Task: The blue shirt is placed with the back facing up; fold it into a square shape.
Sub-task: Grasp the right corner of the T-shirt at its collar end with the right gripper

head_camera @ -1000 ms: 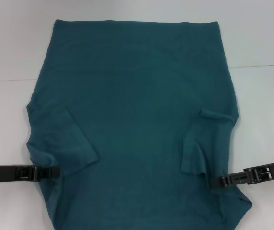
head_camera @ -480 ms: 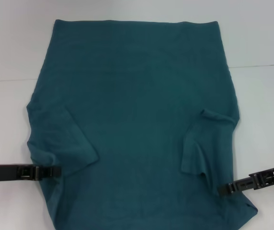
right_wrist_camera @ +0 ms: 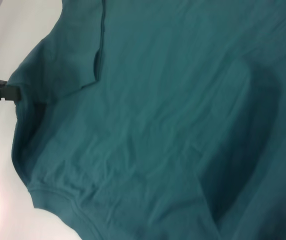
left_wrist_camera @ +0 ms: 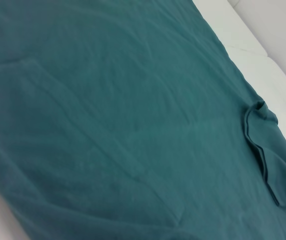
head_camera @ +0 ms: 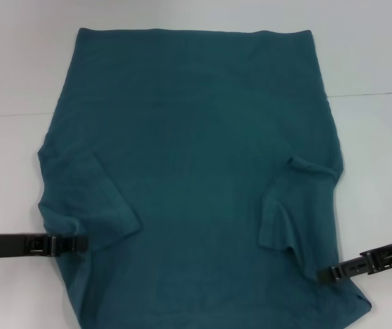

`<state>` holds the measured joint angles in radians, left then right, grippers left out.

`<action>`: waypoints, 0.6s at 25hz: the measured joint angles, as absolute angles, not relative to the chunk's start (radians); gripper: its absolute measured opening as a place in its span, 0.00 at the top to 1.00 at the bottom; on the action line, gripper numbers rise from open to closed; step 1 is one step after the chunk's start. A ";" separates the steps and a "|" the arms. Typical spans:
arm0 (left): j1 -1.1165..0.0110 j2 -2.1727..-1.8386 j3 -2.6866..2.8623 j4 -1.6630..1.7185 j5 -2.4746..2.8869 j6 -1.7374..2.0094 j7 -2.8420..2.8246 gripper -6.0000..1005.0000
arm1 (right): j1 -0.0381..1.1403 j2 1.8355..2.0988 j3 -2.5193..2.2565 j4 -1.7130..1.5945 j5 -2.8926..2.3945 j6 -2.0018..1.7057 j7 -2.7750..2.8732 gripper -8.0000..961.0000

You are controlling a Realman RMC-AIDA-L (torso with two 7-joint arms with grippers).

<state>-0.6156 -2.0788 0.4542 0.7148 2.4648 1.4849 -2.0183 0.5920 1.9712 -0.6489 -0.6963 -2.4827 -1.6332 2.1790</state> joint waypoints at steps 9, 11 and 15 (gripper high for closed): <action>-0.620 -2.077 0.454 0.715 2.465 1.483 -2.020 0.98 | 0.598 1.956 -0.656 -0.690 -2.475 -1.646 2.191 0.08; -0.620 -2.077 0.454 0.714 2.465 1.481 -2.020 0.98 | 0.604 1.962 -0.655 -0.688 -2.474 -1.650 2.186 0.08; -0.622 -2.077 0.456 0.711 2.465 1.472 -2.021 0.98 | 0.617 1.972 -0.652 -0.687 -2.466 -1.656 2.179 0.08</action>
<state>-0.6222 -2.0769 0.4558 0.7107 2.4649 1.4723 -2.0209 0.6166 1.9717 -0.6521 -0.6873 -2.4659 -1.6561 2.1795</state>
